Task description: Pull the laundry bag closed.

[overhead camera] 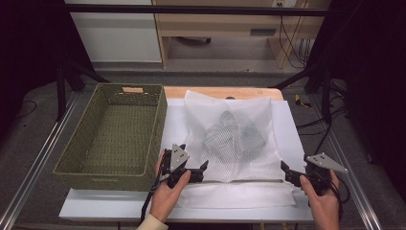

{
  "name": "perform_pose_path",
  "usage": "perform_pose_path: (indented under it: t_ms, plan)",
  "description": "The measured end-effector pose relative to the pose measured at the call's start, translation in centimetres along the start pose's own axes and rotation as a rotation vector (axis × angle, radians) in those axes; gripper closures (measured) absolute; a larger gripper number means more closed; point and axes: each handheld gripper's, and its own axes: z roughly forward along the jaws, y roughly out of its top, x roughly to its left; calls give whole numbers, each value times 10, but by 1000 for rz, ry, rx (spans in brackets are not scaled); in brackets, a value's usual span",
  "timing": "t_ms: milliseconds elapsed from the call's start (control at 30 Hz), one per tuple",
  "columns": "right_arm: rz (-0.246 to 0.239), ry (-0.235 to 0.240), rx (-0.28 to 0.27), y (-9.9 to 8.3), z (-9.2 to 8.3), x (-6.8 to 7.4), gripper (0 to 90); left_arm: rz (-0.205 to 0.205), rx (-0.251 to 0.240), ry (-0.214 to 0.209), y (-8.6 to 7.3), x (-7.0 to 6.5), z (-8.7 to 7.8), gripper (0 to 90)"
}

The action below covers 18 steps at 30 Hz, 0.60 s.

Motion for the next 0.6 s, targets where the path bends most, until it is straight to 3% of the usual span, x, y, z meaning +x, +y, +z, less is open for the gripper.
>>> perform_pose_path:
  t_ms: [200, 300, 400, 600]
  plan:
    - [-1, -61, -8, -10, 0, -10, 73, -8, 14, 29, -7, 6, 5, 51]
    - [12, -74, -6, -17, -1, -13, 62, -15, 49, 44, -13, 8, 8, 46]
    - [-6, -86, 12, -24, -1, -12, 65, -53, 70, 67, -18, 10, 9, 47]
    - [-30, -103, 28, -31, -2, -8, 69, -44, 85, 94, -22, 12, 6, 47]
